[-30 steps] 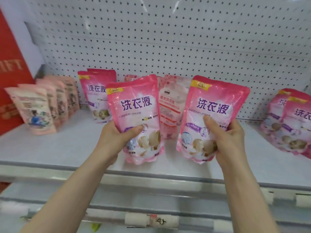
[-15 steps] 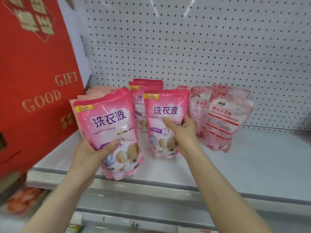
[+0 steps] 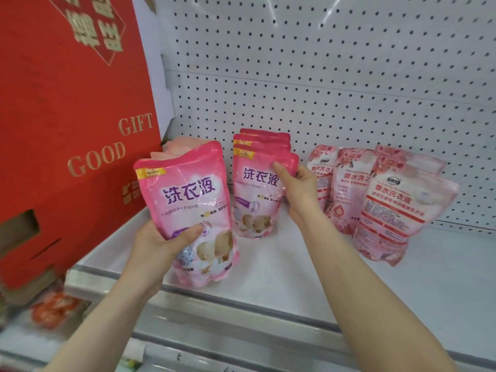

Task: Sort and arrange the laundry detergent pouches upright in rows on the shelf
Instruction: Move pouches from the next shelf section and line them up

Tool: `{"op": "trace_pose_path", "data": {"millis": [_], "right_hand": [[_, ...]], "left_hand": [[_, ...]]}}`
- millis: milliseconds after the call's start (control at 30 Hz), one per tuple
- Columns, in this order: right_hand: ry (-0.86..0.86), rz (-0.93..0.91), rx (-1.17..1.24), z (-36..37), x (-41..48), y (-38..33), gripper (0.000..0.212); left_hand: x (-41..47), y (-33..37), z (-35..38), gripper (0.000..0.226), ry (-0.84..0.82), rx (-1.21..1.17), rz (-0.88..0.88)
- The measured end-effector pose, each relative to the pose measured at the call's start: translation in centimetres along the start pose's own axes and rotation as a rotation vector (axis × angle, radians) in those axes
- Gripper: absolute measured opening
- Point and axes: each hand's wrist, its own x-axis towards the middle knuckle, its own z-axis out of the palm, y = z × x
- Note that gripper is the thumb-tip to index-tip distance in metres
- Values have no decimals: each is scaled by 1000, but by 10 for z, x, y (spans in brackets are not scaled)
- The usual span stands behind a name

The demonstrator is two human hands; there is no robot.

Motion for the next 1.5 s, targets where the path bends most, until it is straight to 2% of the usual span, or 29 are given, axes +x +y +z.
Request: {"op": "trace_pose_path", "data": {"millis": [233, 333, 400, 467, 533, 600, 667, 767, 967, 1200, 1367, 1433, 1500], "right_hand": [[-38, 13, -73, 2, 5, -10, 10], [-12, -225, -367, -3, 0, -31, 30], [-14, -443, -498, -4, -12, -59, 34], [-182, -581, -609, 0, -27, -86, 27], [-440, -524, -728, 5, -38, -96, 17], [-551, -458, -796, 5, -42, -93, 12], [-510, -450, -771, 1, -40, -87, 13], [-362, -508, -731, -4, -36, -81, 12], [-208, -569, -728, -4, -28, -59, 15], [-149, -533, -739, -7, -28, -48, 17], [-127, -526, -755, -15, -41, -54, 15], [-60, -551, -765, -29, -50, -56, 18], [83, -629, -815, -55, -61, -57, 22]], "left_hand": [[5, 1, 13, 50, -38, 9, 1], [9, 2, 18, 46, -87, 43, 2], [12, 4, 22, 44, -136, 91, -3], [16, 6, 28, 42, -194, 138, -11], [19, 6, 34, 41, -232, 166, -11], [21, 4, 39, 41, -258, 190, -4], [23, 3, 45, 43, -288, 217, -11], [29, 0, 50, 54, -314, 230, -28], [23, -16, 63, 84, -226, 329, 40], [20, -39, 71, 75, -167, 410, 92], [16, -38, 68, 81, -162, 485, 141], [10, -39, 64, 86, -101, 526, 172], [0, -36, 61, 87, 24, 566, 238]]}}
